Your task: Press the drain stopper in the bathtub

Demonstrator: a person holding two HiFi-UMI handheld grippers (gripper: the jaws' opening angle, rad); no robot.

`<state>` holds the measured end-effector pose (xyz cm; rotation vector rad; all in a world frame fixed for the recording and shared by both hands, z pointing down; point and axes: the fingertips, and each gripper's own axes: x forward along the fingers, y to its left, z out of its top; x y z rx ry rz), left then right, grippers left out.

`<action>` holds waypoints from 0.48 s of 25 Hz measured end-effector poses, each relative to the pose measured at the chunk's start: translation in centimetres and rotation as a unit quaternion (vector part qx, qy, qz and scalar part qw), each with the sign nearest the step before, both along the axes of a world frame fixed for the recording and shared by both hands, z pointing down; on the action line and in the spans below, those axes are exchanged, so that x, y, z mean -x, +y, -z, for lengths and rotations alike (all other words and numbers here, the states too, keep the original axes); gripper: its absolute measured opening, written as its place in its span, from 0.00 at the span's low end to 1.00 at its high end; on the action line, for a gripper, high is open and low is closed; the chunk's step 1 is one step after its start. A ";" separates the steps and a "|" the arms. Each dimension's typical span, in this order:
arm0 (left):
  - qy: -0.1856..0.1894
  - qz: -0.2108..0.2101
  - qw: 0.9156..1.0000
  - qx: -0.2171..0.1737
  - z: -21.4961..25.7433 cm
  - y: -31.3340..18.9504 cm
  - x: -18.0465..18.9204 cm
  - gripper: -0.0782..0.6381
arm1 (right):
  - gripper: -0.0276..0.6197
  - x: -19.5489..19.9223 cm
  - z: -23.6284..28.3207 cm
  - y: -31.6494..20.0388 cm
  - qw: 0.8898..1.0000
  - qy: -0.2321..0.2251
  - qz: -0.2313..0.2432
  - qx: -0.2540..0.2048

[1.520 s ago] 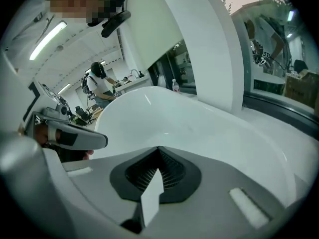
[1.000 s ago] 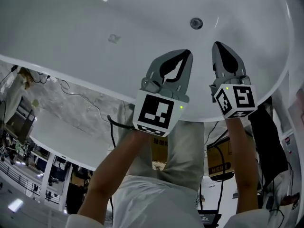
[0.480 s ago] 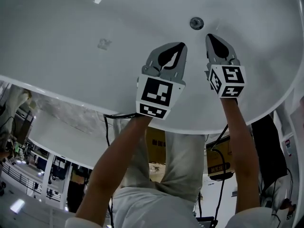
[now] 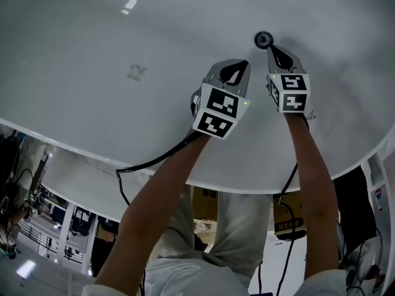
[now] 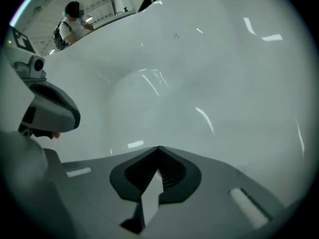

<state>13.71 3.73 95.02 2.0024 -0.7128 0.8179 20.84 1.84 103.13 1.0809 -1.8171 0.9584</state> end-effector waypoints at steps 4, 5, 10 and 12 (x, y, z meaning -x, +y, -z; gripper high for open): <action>-0.008 -0.022 1.000 0.012 -3.0 -0.1 0.9 0.11 | 0.04 0.7 -3.7 -0.4 0.999 0.012 -0.007 0.030; -0.010 -0.024 1.000 0.013 -3.5 -0.2 1.0 0.11 | 0.04 0.7 -4.6 -0.5 0.999 0.020 -0.009 0.037; -0.016 -0.028 0.999 0.020 -5.2 0.2 1.2 0.11 | 0.04 0.7 -7.6 -0.2 0.997 0.031 -0.010 0.071; -0.016 -0.025 0.999 0.023 -5.8 0.3 1.1 0.11 | 0.04 1.0 -8.7 0.1 0.996 0.038 0.002 0.083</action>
